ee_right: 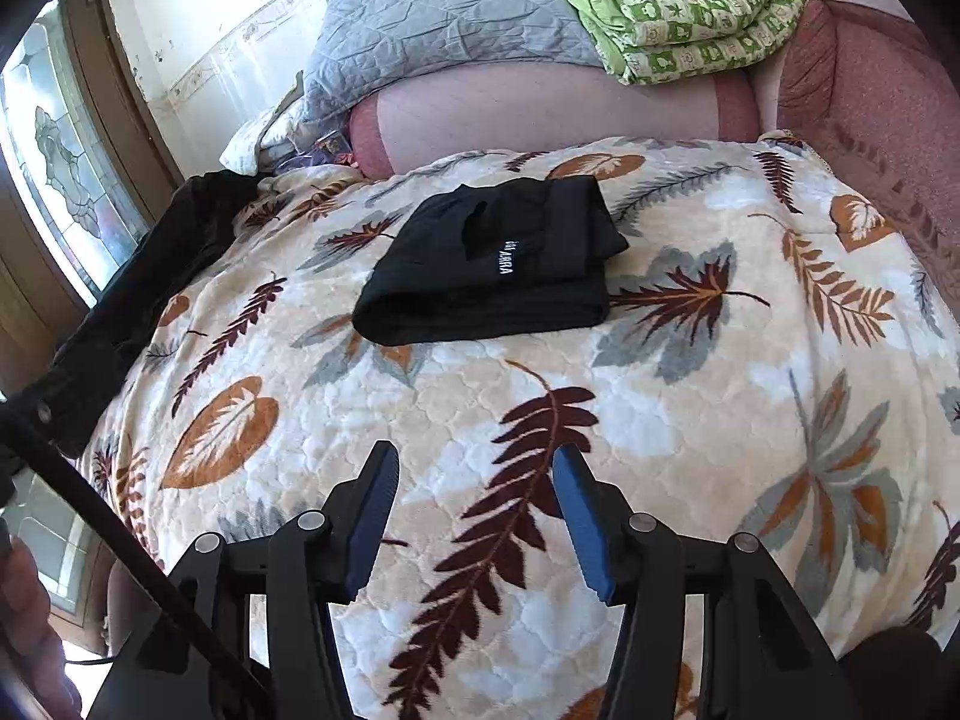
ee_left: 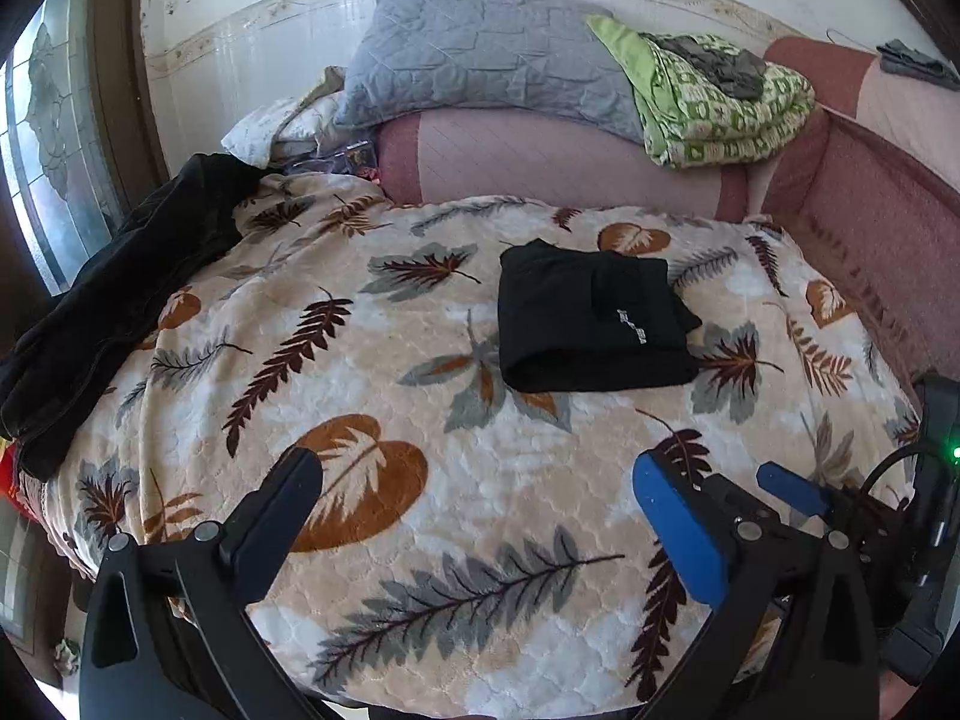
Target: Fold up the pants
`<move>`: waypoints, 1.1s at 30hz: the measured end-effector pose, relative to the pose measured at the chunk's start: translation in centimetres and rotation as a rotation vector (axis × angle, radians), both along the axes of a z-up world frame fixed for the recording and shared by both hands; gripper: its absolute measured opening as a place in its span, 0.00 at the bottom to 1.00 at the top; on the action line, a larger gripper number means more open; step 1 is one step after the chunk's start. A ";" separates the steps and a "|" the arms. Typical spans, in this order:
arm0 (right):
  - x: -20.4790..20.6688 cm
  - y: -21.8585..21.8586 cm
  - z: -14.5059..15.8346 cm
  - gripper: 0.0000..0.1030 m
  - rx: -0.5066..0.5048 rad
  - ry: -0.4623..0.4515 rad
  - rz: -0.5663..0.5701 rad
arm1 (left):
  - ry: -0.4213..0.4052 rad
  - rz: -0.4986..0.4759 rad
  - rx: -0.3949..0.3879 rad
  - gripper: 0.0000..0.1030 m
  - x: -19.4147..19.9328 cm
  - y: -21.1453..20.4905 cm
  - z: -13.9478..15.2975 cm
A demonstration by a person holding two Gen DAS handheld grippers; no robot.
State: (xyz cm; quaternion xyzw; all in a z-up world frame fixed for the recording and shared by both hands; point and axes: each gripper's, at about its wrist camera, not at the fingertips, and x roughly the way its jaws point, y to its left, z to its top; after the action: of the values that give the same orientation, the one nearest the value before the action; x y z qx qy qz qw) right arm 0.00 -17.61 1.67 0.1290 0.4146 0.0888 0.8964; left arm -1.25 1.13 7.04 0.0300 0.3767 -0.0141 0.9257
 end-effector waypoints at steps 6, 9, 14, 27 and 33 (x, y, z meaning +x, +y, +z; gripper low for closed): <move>-0.1 -0.3 -0.8 0.60 -0.029 -0.001 -0.012 | 0.066 -0.040 0.043 1.00 0.3 -2.1 -1.6; -0.2 0.2 -1.0 0.62 -0.059 -0.004 -0.006 | 0.101 -0.053 0.048 1.00 0.5 -2.4 -2.4; -0.2 1.0 -1.2 0.63 -0.081 0.003 0.006 | 0.138 -0.066 0.042 1.00 0.7 -2.3 -3.3; 0.1 2.8 -1.9 0.66 -0.125 0.036 0.036 | 0.180 -0.038 0.004 1.00 1.5 -0.8 -4.3; 0.2 3.5 -2.2 0.67 -0.143 0.044 0.056 | 0.203 -0.038 0.000 1.00 1.8 -0.7 -4.8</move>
State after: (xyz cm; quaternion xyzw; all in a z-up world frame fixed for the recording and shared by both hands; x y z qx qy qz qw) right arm 0.22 -14.15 -0.49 0.0551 0.4428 0.0812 0.8913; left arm 0.51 0.46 2.26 0.0356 0.4679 -0.0345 0.8824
